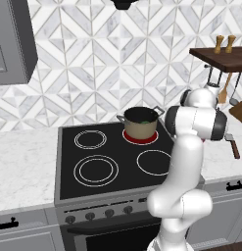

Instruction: Put the broccoli and onion in the pot. Retrieve the spatula and lightly stir the vegetables in the pot.

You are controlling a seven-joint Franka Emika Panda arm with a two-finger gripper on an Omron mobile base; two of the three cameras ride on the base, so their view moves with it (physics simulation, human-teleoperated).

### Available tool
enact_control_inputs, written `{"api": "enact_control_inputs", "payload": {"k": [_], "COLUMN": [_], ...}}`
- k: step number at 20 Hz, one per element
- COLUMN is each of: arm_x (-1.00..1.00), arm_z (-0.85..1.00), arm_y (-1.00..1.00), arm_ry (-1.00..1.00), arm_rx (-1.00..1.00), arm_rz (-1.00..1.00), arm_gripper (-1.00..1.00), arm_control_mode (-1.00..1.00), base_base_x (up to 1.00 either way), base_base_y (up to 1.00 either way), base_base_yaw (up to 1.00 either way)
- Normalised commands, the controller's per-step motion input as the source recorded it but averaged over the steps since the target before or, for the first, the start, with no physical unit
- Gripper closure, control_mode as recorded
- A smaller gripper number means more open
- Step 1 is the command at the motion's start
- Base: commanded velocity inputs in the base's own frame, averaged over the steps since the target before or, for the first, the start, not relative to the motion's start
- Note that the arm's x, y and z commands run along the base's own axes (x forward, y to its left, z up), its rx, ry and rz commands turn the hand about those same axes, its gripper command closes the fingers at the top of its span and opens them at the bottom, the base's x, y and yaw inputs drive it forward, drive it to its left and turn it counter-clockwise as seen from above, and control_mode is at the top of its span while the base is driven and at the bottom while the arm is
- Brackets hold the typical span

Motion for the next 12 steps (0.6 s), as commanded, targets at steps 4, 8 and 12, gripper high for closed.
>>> {"api": "enact_control_inputs", "payload": {"k": [4,8,12], "arm_x": [0.0,0.0,0.0], "arm_z": [-0.18,-0.26,-0.24], "arm_y": [-0.12,-0.19,-0.1], "arm_ry": [0.15,0.1,0.1], "arm_rx": [0.01,0.0,0.0], "arm_rz": [0.0,0.0,0.0], "arm_gripper": [-1.0,-1.0,-1.0], "arm_control_mode": [-1.0,-1.0,-1.0], "base_base_x": [0.0,0.0,0.0], "base_base_y": [0.0,0.0,0.0], "base_base_yaw": [0.0,0.0,0.0]}}
